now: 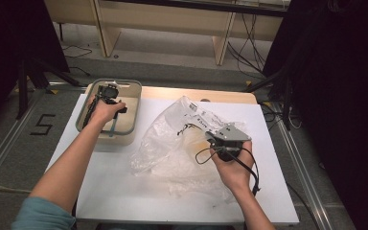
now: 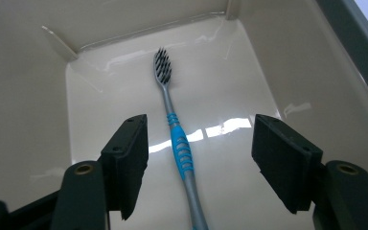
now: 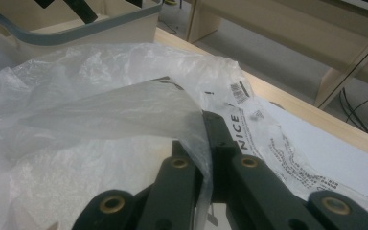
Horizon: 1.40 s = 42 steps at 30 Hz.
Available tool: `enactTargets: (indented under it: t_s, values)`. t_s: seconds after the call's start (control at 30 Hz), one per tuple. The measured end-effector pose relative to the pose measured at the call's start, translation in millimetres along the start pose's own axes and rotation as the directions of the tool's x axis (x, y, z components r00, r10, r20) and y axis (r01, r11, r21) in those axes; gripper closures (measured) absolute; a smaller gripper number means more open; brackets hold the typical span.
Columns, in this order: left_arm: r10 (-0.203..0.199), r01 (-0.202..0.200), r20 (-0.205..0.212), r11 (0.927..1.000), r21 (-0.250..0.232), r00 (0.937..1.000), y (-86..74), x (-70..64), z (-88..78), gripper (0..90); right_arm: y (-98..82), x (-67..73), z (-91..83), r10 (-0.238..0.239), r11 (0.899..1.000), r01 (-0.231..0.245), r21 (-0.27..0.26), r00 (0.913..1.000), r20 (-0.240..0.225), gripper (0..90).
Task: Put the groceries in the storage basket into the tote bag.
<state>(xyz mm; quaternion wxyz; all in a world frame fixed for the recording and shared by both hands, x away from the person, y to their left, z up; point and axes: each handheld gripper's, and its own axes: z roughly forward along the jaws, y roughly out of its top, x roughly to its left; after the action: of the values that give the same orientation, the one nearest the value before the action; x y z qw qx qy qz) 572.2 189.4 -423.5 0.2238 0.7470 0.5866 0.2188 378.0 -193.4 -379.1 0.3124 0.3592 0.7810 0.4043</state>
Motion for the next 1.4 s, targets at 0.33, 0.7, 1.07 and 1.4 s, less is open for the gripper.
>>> enactTargets:
  t_s: [0.33, 0.7, 1.07, 1.4]
  values:
    - [-0.005, 0.005, -0.006, 1.0, 0.001, 1.0, 5.9, 1.8, 4.1, 37.5, -0.1, -0.2, 0.1, -0.001, 1.0, 0.001, 0.0, 1.0, 0.0, 90.0]
    - [-0.021, 0.022, -0.012, 0.9987, 0.047, 0.9997, 7.3, 3.7, 16.5, 39.4, -0.4, 0.2, 1.2, 0.0, 1.0, 0.0, 0.002, 1.0, -0.001, 90.0]
    - [-0.051, 0.053, -0.023, 0.9952, 0.082, 0.9984, 6.7, 7.1, 25.8, 40.6, -0.8, -0.7, 1.6, -0.004, 1.0, 0.004, 0.004, 1.0, -0.002, 90.0]
    - [-0.08, 0.083, -0.034, 0.9896, 0.118, 0.9962, 4.7, 13.6, 33.5, 42.7, -1.1, 0.3, 2.6, -0.004, 1.0, 0.004, 0.005, 1.0, -0.003, 90.0]
